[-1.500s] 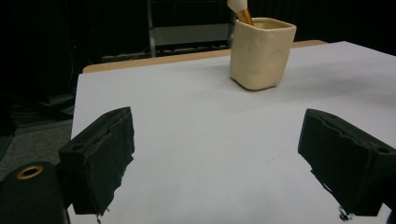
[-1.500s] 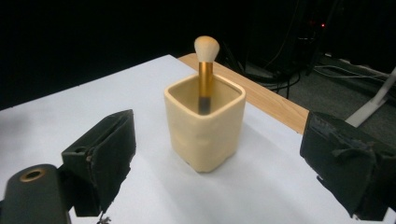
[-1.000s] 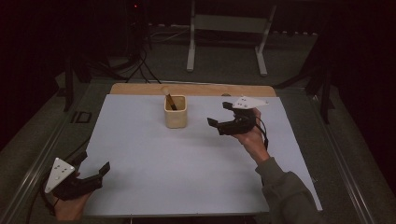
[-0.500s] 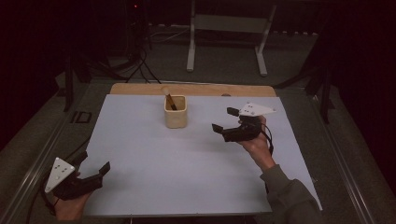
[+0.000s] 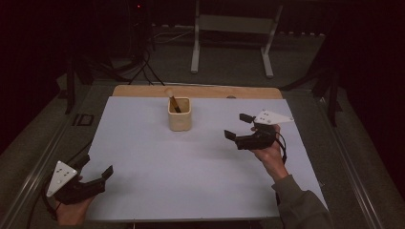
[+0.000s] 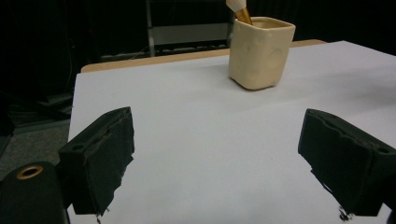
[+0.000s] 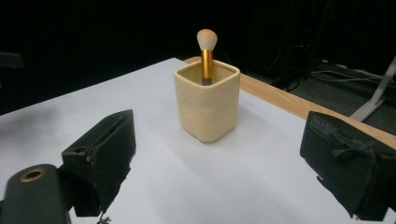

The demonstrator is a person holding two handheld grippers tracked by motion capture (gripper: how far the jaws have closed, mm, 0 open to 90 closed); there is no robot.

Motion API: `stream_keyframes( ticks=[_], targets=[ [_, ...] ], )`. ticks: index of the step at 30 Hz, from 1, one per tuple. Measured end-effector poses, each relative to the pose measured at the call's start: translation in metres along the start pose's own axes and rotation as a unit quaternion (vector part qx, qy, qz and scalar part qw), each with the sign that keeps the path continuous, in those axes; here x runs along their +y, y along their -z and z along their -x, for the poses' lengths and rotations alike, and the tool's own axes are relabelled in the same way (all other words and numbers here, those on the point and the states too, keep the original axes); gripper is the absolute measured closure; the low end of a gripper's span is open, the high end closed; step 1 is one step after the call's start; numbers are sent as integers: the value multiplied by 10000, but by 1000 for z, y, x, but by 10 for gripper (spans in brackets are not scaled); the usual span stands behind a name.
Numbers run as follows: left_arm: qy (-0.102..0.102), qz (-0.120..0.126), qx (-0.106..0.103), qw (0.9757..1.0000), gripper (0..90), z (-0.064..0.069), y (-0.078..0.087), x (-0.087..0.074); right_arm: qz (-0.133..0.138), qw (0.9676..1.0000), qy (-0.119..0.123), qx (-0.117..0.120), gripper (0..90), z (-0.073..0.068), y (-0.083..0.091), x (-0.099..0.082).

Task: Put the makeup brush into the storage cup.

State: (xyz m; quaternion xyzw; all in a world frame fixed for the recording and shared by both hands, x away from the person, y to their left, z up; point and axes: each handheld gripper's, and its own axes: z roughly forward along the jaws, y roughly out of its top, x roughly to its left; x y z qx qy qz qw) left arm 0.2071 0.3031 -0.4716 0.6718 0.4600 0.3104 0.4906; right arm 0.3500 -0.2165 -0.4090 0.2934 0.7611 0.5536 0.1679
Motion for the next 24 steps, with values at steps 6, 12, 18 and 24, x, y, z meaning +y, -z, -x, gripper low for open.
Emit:
stream_keyframes(
  ticks=[6,12,18,24],
  targets=[
    [9,7,5,10000,117,0,0,0,2,10000,17,15,103,-2,6,-3],
    [9,13,8,10000,117,-1,0,0,-20,10000,46,47,103,-4,11,-7],
    [-7,-17,-5,10000,118,0,0,0,-25,10000,19,11,103,-2,16,-11],
    [-7,2,7,10000,117,0,0,0,-50,10000,-7,5,103,-1,21,-16]
  ],
)
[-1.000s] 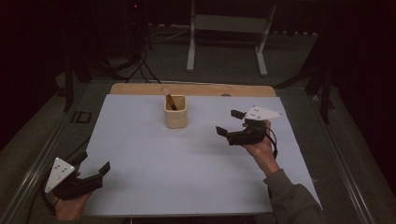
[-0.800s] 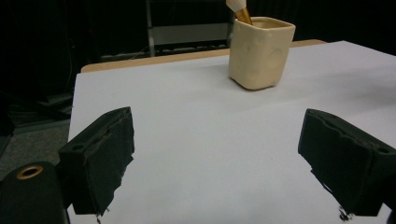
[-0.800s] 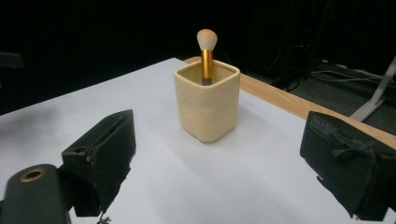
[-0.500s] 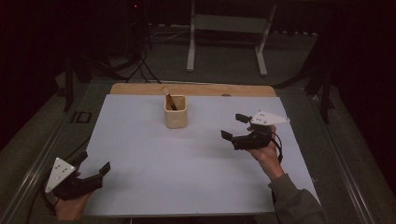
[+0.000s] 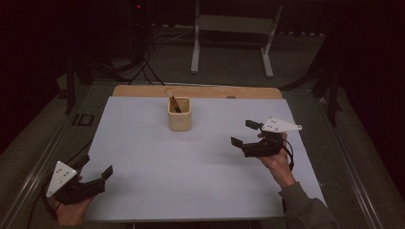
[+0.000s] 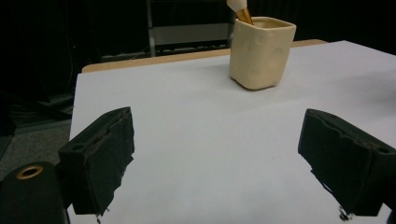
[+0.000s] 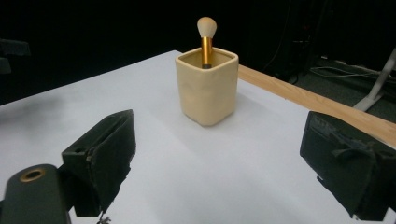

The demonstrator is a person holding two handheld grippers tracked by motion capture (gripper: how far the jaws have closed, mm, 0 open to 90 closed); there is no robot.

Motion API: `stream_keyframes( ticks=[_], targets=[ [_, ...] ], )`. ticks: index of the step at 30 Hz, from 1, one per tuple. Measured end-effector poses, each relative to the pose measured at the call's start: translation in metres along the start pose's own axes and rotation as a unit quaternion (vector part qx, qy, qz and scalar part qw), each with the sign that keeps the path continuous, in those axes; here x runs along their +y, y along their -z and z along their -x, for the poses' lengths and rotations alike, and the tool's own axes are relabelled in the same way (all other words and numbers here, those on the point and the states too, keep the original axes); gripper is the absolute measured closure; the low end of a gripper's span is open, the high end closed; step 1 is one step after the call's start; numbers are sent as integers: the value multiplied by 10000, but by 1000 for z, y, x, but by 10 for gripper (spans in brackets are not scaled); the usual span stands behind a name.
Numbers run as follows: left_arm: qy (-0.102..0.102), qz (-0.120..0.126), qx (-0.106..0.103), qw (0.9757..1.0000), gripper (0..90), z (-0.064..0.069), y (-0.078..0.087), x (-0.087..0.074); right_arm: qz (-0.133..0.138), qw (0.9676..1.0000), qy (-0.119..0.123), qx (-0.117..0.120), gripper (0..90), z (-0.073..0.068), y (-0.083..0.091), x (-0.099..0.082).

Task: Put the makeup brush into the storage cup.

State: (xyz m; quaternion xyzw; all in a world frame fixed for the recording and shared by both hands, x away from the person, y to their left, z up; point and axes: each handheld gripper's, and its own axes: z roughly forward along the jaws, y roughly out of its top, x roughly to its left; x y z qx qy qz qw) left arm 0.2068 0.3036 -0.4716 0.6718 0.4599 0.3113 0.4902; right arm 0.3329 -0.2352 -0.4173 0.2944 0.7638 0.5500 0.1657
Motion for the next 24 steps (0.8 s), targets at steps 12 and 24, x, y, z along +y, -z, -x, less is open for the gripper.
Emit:
stream_keyframes(
  ticks=[12,24],
  targets=[
    [-6,-11,-17,10000,116,0,0,0,-29,9999,-49,-122,103,0,17,-19],
    [8,11,-18,10000,116,0,0,0,22,9994,-71,-327,103,-2,40,-41]
  ],
)
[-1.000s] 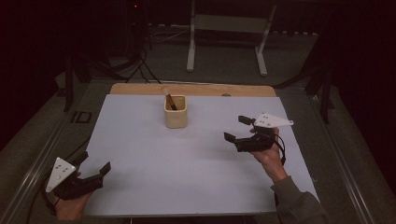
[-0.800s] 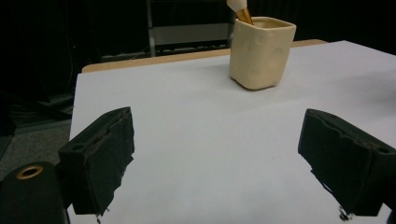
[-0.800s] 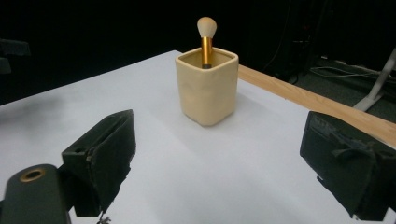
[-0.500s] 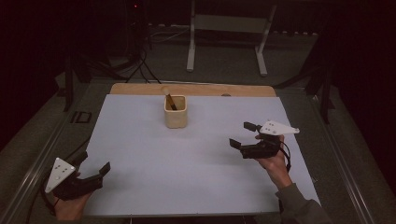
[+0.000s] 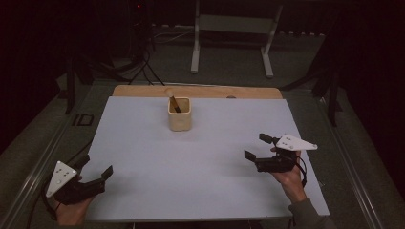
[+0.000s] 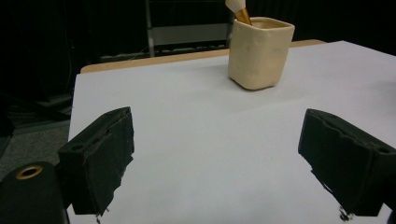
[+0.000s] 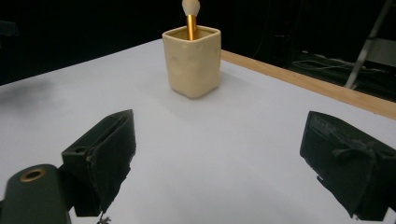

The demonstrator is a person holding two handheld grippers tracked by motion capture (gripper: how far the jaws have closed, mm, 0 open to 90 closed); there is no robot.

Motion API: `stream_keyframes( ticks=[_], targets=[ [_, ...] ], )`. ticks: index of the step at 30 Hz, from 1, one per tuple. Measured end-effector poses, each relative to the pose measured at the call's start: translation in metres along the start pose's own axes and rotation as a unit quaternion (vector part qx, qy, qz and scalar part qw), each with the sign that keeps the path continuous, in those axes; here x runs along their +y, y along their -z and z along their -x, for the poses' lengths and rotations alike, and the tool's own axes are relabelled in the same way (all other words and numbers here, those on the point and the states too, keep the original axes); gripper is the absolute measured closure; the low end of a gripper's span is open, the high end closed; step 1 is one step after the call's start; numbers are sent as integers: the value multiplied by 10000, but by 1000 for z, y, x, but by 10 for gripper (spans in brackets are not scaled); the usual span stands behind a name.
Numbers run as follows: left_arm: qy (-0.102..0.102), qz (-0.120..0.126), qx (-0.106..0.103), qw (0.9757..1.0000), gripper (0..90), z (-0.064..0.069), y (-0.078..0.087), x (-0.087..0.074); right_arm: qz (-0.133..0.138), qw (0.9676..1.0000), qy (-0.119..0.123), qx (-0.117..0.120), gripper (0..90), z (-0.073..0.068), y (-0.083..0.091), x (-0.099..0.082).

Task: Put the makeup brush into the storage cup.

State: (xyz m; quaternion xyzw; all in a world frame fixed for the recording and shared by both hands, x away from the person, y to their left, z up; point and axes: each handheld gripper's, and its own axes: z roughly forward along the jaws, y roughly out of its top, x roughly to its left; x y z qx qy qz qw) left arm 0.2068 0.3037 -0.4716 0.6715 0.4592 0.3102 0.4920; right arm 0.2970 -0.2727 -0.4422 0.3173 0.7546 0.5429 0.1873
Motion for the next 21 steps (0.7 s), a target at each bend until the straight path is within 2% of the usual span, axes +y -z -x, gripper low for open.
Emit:
stream_keyframes(
  ticks=[12,15,21],
  targets=[
    [8,6,-12,10000,116,0,0,0,80,9997,-17,-226,103,-1,30,-19],
    [7,14,-9,10000,116,0,0,0,117,9994,-32,-337,103,0,40,-26],
    [8,21,-1,10000,115,-1,0,0,55,9986,-73,-530,103,5,49,-36]
  ],
)
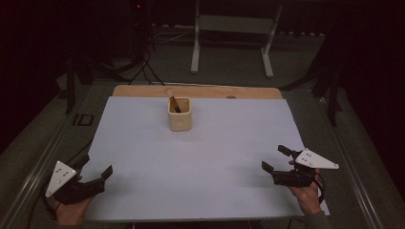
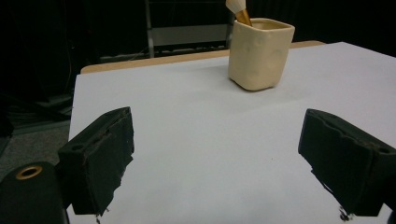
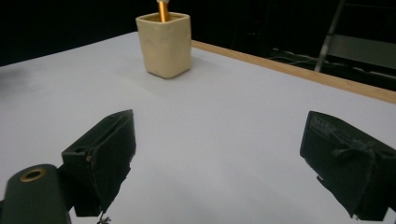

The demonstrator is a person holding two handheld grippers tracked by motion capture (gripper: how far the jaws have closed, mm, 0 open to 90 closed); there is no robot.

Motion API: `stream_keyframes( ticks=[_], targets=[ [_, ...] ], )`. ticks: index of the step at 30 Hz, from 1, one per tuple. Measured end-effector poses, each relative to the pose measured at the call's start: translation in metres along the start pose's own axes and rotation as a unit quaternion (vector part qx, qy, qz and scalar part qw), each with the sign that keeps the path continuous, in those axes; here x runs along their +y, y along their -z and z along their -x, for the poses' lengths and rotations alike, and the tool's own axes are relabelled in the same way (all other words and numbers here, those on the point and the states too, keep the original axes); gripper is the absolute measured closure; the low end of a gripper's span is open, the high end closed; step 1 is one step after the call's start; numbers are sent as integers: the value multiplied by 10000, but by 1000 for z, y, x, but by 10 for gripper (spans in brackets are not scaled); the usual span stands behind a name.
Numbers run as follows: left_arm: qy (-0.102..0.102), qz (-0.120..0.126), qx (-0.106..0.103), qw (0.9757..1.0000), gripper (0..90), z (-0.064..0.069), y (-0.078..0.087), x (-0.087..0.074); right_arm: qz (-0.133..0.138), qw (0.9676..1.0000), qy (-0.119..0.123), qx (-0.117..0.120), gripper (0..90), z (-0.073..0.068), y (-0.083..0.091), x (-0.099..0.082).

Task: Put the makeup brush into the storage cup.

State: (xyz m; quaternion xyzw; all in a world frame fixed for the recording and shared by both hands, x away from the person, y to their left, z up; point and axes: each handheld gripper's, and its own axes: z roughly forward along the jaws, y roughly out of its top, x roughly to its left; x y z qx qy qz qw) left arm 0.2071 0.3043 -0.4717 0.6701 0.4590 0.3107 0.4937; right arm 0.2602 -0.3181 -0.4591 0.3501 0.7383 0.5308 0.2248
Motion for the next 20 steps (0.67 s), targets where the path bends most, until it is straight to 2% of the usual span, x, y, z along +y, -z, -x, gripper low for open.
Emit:
stream_keyframes(
  ticks=[12,20],
  targets=[
    [9,24,0,10000,115,-1,0,0,11,9994,-144,-305,103,12,19,-14],
    [0,17,4,10000,115,-1,-1,0,39,9992,-196,-342,103,15,22,-16]
  ],
)
